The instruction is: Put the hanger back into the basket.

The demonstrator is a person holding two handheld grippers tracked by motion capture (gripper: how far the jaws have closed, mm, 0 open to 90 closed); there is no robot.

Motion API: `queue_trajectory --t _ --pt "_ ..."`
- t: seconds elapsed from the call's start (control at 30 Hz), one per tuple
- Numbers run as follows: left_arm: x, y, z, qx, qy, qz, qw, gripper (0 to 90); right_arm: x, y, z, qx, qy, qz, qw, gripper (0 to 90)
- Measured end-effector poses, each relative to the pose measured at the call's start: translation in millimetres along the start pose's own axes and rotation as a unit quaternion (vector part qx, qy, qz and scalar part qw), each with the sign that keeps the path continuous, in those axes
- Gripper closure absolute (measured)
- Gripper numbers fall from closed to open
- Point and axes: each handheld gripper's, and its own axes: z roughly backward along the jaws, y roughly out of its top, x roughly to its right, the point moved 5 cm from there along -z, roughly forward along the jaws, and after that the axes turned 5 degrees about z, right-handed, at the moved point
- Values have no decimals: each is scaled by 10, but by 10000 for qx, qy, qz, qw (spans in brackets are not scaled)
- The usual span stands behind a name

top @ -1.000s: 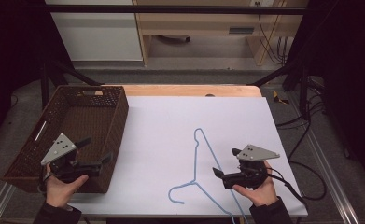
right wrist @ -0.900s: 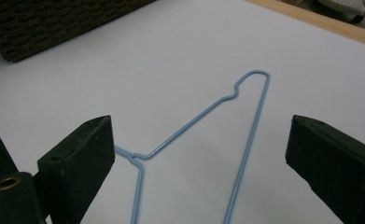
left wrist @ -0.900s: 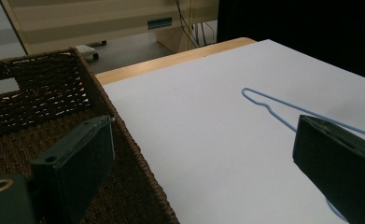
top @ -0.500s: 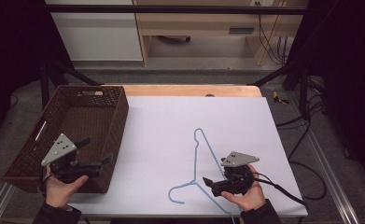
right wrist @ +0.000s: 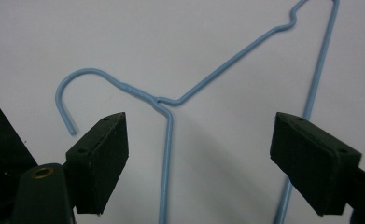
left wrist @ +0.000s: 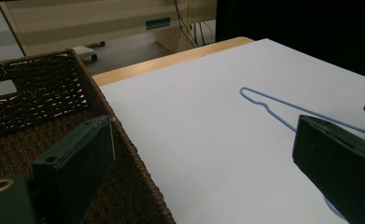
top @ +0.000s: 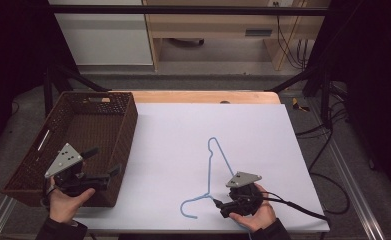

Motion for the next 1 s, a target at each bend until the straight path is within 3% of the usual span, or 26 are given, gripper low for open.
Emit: queue_trajectory --t 0.23,0.27,0.47,1.0 --pt "3 9 8 25 13 1 10000 52 -39 -42 -76 -158 43 38 9999 263" --pt "2 6 5 17 16 -7 10000 52 -57 -55 -96 -215 93 12 9997 311" --pt "14 -5 -18 -25 0 -23 10000 52 -108 -97 -176 -453 276 -12 9986 400" --pt "56 -20 -62 -85 -23 -64 9999 53 -162 -174 -291 -838 353 63 9958 646"
